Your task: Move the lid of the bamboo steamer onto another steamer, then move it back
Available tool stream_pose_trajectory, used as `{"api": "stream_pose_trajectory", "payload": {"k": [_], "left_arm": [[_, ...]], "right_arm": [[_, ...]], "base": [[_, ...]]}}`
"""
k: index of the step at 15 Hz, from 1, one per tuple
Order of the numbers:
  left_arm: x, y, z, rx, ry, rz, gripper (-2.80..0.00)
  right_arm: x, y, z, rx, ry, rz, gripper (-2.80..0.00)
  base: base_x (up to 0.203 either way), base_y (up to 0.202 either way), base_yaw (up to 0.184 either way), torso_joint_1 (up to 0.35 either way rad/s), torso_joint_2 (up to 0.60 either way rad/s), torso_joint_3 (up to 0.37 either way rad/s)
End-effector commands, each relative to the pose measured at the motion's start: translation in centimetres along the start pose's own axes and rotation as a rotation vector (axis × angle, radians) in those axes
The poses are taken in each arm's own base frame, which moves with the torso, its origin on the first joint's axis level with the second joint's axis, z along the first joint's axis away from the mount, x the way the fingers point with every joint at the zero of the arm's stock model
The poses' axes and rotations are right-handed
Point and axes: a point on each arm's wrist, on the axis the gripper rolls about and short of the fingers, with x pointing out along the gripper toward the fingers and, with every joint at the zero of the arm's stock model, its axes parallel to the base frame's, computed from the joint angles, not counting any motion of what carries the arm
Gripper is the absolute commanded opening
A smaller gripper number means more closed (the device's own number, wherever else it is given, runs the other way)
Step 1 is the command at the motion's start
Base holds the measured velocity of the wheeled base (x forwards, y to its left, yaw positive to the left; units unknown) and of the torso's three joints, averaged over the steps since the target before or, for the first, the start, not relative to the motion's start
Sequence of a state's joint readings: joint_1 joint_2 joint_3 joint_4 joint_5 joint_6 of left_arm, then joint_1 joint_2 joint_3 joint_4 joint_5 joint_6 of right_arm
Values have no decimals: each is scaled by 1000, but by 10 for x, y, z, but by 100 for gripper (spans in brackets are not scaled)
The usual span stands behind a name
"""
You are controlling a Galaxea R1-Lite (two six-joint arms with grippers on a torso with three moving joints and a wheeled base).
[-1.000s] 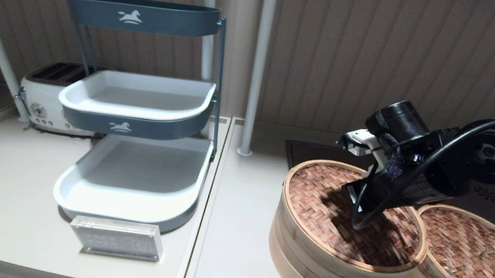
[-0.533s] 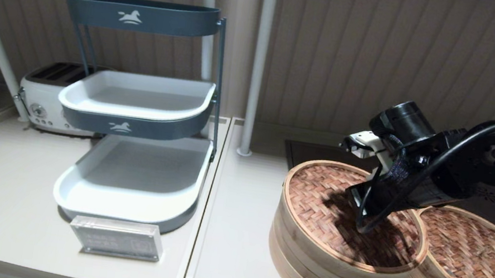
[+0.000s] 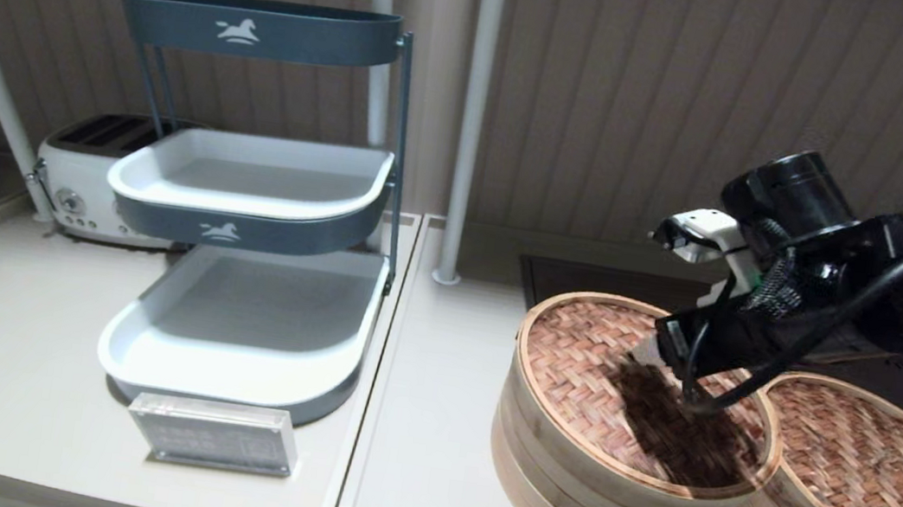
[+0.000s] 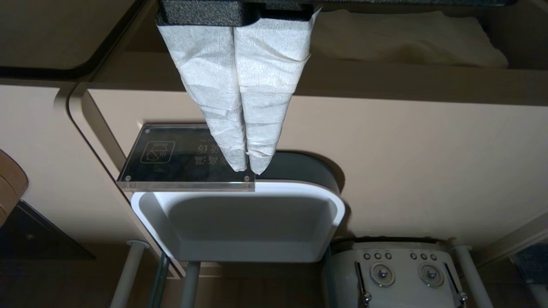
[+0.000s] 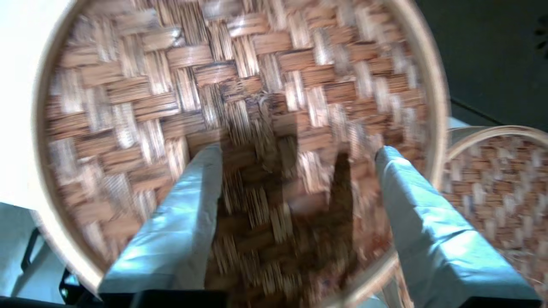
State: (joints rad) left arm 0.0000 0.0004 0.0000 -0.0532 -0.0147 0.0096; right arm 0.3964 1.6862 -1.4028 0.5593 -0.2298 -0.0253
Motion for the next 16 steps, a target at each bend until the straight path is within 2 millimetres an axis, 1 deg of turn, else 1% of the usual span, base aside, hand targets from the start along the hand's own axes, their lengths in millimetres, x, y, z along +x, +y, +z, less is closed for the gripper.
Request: {"api": "stream_pose_trajectory", "payload": {"k": [1, 2, 3, 5, 8, 9, 11, 14, 16], "left_arm": [[1, 0, -8, -1, 24, -1, -280], [2, 0, -8, -1, 24, 1, -280], [2, 0, -8, -1, 25, 0, -280], [1, 0, -8, -1, 24, 1, -280], [1, 0, -8, -1, 24, 1, -280], [2, 0, -8, -1, 25, 1, -280], [2, 0, -8, 1, 25, -1, -280], [2, 0, -8, -1, 25, -1, -280], [1, 0, -8, -1, 24, -1, -280]], "right_arm": [[-36, -9, -2, 21, -89, -4, 0], [-51, -12, -5, 30, -124, -6, 0], [-67, -17, -10, 43, -160, -10, -280], [-100, -27, -30, 90, -222, -23, -280], [-135, -34, -74, 147, -278, -27, -280], [-143, -36, -88, 165, -290, -30, -280], [-153, -39, -122, 210, -299, -60, -280], [-157, -42, -173, 307, -289, -156, -280], [-160, -41, -203, 355, -302, -211, -280]], "base": [[0, 0, 0, 0, 0, 0], [0, 0, 0, 0, 0, 0], [0, 0, 0, 0, 0, 0], [0, 0, 0, 0, 0, 0], [0, 0, 0, 0, 0, 0], [0, 0, 0, 0, 0, 0], [0, 0, 0, 0, 0, 0], [0, 0, 0, 0, 0, 0], [0, 0, 0, 0, 0, 0]]}}
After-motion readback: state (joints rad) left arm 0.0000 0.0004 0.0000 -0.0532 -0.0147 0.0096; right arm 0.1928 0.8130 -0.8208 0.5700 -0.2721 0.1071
